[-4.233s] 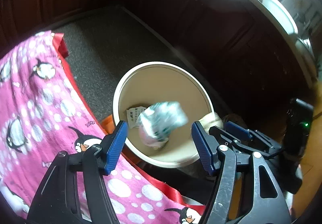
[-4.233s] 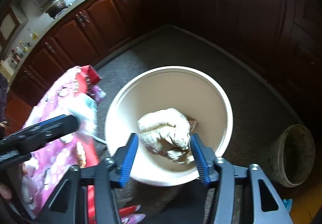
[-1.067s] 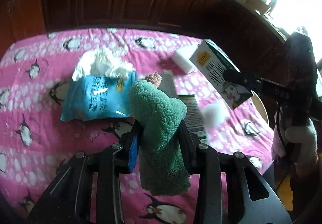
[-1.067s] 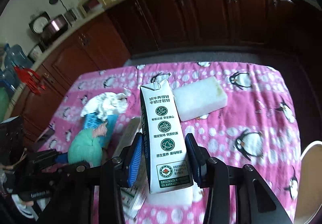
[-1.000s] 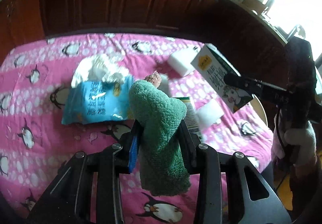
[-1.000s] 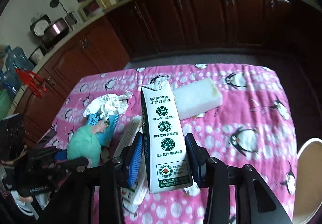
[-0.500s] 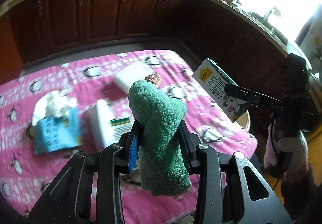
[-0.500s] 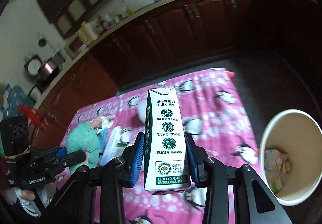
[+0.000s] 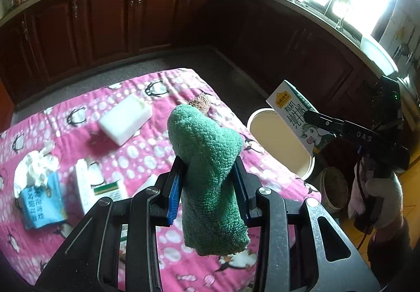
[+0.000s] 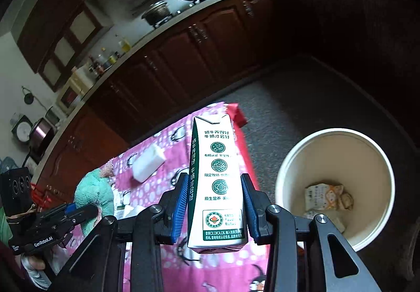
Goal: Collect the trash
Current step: 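Carry the green cloth and milk carton over the white bucket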
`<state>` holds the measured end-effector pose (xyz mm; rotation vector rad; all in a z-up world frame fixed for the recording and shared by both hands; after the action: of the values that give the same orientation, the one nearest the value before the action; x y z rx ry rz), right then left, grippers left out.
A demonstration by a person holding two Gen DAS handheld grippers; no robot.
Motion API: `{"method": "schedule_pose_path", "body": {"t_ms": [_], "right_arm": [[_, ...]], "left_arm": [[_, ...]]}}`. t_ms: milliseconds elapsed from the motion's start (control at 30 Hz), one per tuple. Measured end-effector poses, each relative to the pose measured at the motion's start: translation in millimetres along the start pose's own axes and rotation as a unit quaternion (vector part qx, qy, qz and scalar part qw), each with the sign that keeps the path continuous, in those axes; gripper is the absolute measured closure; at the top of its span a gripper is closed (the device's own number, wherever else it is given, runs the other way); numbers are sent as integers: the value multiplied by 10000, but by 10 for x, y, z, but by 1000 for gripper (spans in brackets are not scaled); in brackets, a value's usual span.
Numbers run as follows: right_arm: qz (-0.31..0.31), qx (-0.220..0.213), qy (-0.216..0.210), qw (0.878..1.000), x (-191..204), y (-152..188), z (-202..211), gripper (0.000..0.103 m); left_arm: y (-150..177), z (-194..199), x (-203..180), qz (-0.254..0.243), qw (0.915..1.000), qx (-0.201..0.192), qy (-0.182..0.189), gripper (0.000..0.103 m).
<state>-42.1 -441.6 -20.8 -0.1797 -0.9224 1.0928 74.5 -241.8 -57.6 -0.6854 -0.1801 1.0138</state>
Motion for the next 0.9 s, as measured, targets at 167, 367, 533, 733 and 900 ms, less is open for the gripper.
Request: {"method": "schedule_pose_path", "body": {"t_ms": [167, 367, 533, 733, 900], "right_arm": [[1, -92, 138, 9999, -133, -21, 107, 66], [-132, -108, 387, 9991, -361, -10, 212, 66], [-293, -98, 666, 9973, -642, 6, 282, 66], [-634, -14, 970, 9933, -1096, 78, 265, 66], [-985, 94, 1107, 9889, -1410, 125, 196, 66]], "left_arm": [[-85, -147, -164, -136, 9999, 33, 29, 69], [-171, -359, -444, -390, 9991, 130, 123, 69], [-266, -561, -693, -575, 9978, 205, 249, 69], [-363, -847, -1000, -774, 9957, 355, 375, 69], [-419, -1149, -1282, -911, 9930, 542, 521, 69]]}}
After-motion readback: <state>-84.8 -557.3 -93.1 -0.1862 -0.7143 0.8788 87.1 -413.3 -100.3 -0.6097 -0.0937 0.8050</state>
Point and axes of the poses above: each gripper's, at about its wrist camera, not at the fingertips, and z roughly against the way its jaws point, x to its left, y to its underside, the point moved 4 cm from there along -z, roughly the way its jaws point, and after that the axes turned 4 degrees about -y, right-handed, at the moved point
